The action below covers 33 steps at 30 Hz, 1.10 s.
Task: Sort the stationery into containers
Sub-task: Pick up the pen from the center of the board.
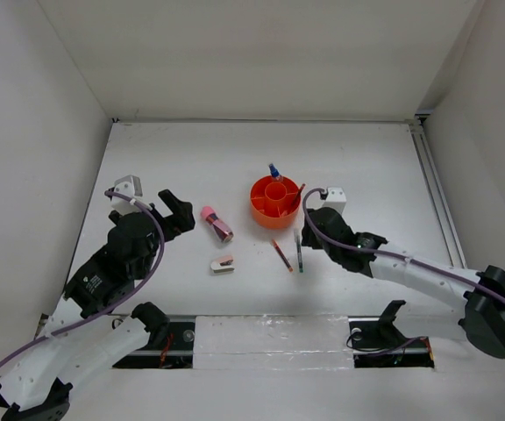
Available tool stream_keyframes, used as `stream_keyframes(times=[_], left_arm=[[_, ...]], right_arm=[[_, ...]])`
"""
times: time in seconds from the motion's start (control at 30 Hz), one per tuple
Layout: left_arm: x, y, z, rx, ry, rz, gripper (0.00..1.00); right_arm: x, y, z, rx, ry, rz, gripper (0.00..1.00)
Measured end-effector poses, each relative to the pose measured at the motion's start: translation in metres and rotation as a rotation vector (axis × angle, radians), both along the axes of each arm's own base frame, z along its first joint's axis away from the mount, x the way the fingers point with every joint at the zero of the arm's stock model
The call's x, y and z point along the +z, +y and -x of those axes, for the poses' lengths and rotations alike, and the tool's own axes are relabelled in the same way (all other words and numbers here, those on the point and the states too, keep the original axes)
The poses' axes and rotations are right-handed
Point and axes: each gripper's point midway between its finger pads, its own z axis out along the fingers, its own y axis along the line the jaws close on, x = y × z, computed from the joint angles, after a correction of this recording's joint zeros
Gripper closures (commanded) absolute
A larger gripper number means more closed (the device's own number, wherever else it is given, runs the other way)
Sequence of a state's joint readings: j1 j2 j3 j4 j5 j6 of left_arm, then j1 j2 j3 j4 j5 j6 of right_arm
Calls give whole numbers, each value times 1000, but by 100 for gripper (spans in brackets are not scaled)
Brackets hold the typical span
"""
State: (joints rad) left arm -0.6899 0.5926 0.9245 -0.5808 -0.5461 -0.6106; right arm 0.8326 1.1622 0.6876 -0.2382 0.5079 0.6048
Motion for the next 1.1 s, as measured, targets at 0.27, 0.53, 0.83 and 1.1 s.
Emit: stream_keyframes(times=[0.27, 0.53, 0.83, 1.1], left_arm=[[0, 0, 0, 0, -1, 0, 1], [2, 1, 1, 0, -6, 5, 1], [5, 3, 3, 0, -19, 16, 1], [10, 6, 7, 0, -42, 34, 1]], right_arm=[[-52, 4, 3, 10, 109, 82, 46], [-80, 11, 3, 24, 156, 115, 48], [-91, 16, 2, 31, 170, 121, 55], [-94, 17, 0, 23, 167, 142, 76]])
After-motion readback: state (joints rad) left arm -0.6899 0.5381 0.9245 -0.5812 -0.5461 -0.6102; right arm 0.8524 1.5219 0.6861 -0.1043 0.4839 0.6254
